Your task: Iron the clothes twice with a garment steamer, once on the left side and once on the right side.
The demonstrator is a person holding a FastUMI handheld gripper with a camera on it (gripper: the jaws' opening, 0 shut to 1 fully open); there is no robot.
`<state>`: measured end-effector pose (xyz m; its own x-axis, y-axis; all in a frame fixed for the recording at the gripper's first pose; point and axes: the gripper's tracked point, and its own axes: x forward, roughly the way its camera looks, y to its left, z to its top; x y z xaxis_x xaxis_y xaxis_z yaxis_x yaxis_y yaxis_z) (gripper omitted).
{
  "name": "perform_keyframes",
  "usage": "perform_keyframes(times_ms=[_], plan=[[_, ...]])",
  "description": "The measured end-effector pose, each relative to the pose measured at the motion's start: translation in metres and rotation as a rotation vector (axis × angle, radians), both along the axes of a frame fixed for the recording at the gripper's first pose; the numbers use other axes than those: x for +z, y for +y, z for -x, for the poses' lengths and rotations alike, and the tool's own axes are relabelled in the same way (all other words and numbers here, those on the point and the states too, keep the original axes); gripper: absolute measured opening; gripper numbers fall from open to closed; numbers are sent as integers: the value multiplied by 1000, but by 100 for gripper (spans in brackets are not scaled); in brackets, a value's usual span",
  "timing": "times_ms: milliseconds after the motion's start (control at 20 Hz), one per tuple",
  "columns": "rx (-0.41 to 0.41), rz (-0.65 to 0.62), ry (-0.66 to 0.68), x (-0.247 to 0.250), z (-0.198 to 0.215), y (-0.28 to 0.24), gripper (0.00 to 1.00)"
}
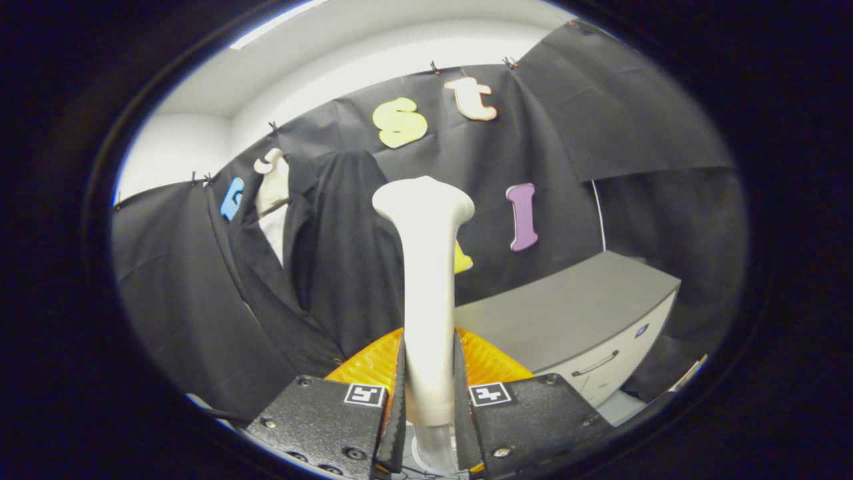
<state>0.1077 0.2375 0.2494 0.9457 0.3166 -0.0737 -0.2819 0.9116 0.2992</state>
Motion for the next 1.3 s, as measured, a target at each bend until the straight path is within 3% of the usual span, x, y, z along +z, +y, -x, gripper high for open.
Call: perform_keyframes(times_ms=[750, 1300], plan=[[14, 0, -422, 96, -7, 92, 33], [65, 94, -424, 78, -34, 147, 33]])
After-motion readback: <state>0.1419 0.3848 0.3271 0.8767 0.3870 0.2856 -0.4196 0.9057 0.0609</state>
